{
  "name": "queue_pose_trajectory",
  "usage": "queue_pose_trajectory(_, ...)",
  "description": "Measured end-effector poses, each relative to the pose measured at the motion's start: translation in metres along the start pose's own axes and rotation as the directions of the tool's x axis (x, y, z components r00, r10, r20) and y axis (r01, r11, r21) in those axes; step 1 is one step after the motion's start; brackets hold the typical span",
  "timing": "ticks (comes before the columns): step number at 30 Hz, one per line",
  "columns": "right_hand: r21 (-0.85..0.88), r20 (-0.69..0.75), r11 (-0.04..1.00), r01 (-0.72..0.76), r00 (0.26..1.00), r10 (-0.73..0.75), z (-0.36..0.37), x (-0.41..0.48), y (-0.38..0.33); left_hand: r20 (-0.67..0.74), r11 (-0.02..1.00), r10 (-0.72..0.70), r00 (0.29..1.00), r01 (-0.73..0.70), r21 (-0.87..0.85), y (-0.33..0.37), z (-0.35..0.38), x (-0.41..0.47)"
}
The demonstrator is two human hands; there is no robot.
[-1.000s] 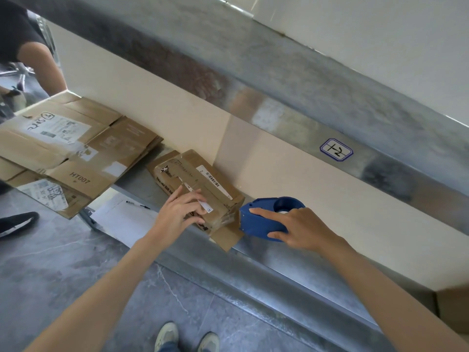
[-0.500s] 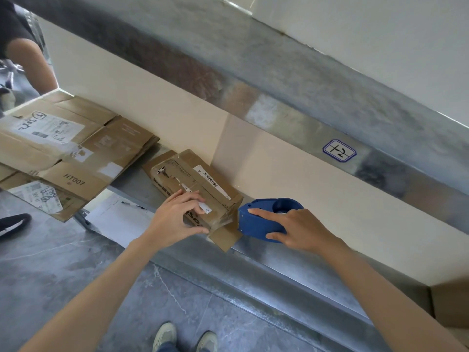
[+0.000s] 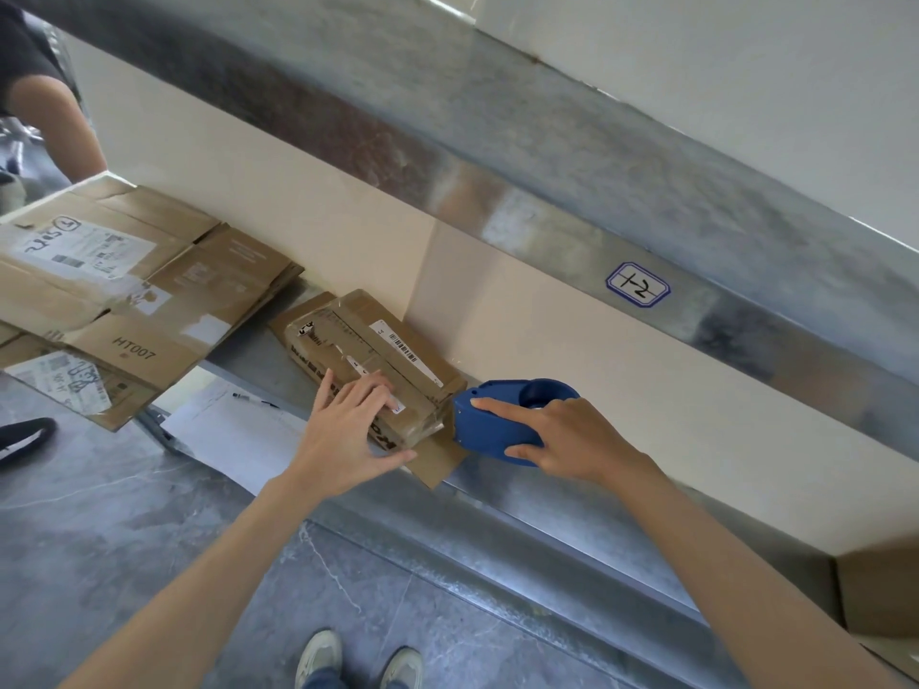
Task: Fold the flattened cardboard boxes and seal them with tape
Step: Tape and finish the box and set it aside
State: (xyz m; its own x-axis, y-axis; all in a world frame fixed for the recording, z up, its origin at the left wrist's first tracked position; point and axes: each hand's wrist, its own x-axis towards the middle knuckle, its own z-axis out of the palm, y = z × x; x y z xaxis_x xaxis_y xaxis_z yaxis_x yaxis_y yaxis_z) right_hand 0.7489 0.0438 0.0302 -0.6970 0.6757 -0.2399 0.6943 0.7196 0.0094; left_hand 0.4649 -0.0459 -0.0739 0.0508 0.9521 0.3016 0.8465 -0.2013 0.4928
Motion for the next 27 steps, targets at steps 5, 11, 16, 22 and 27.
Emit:
queue_pose_trajectory(5, -0.004, -0.017, 1.0, 0.02, 1.0, -0.02, -0.004, 0.004, -0.001, -0.079, 0.992, -0.123, 0.989, 0.124, 0.016, 0.03, 0.019, -0.001)
queue_pose_trajectory(11, 0.049, 0.022, 0.995, 0.084, 0.996, -0.085, -0.012, 0.003, -0.005, -0.104, 0.995, -0.054, 0.993, 0.044, -0.092, 0.017, 0.012, -0.014)
queue_pose_trajectory(16, 0.088, 0.051, 0.975, 0.205, 0.976, -0.209, -0.011, 0.006, -0.03, 0.006, 0.976, 0.025, 1.0, -0.023, -0.215, -0.018, -0.013, -0.041)
queue_pose_trajectory(22, 0.259, 0.059, 0.947, 0.188, 0.976, -0.209, 0.0, 0.022, -0.036, 0.046, 0.975, 0.001, 0.999, 0.009, -0.222, -0.023, -0.02, -0.046)
queue_pose_trajectory(27, 0.444, 0.044, 0.879, 0.173, 0.976, -0.214, 0.007, 0.021, -0.035, 0.033, 0.969, 0.017, 0.999, -0.009, -0.246, -0.023, -0.019, -0.047)
